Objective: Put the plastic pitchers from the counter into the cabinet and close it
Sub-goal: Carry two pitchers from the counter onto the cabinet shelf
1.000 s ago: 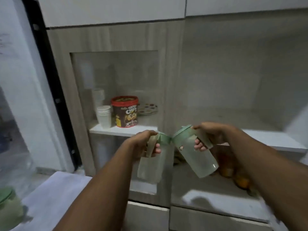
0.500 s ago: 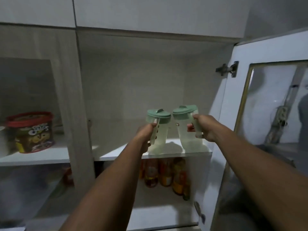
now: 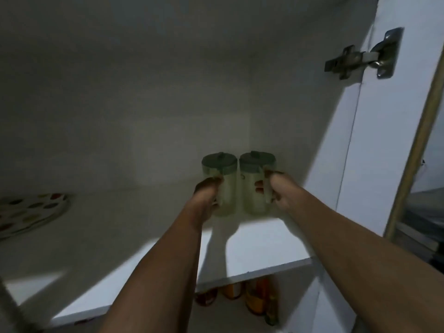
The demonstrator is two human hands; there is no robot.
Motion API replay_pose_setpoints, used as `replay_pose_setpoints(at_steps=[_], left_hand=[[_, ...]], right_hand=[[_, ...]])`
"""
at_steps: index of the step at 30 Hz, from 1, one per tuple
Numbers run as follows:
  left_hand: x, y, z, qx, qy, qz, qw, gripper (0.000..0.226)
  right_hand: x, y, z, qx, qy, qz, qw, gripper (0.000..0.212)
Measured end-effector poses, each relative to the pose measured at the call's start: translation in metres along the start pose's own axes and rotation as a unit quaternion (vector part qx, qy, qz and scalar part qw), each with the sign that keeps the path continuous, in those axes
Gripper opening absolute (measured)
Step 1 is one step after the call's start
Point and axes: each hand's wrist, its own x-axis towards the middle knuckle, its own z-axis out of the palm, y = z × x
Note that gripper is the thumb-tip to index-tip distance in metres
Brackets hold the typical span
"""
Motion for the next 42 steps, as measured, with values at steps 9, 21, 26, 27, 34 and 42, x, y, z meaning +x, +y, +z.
replay_pose_setpoints(at_steps=[9,21,26,27,34,42], left_hand=[[0.127,0.031,0.012,0.062,-0.015,0.025,0.998,0.046],[0.173,0.05,0.005,0.123,-0.011,-0.019,0.992,0.047],[0.149,0.061,-0.002,0.187,0.038,0.0,0.982,0.069],[0.14,0.064,-0.004,0.194,0.046,0.006,0.98,0.076],[0.049,0.077,-0.027,0.214,0.098,0.081,0.968,0.072],[-0.116,0.04,-0.102,0.218,0.221,0.149,0.939,0.03]], right_hand=[[0.135,-0.024,0.036,-0.06,0.02,0.048,0.997,0.038],[0.211,-0.028,0.059,-0.118,0.049,0.044,0.991,0.055],[0.211,-0.03,0.056,-0.155,0.076,-0.007,0.985,0.084],[0.2,-0.034,0.056,-0.158,0.083,-0.02,0.984,0.081],[0.107,-0.051,0.052,-0.243,0.067,-0.13,0.959,0.045],[-0.046,-0.021,0.115,-0.311,-0.073,-0.222,0.921,0.017]])
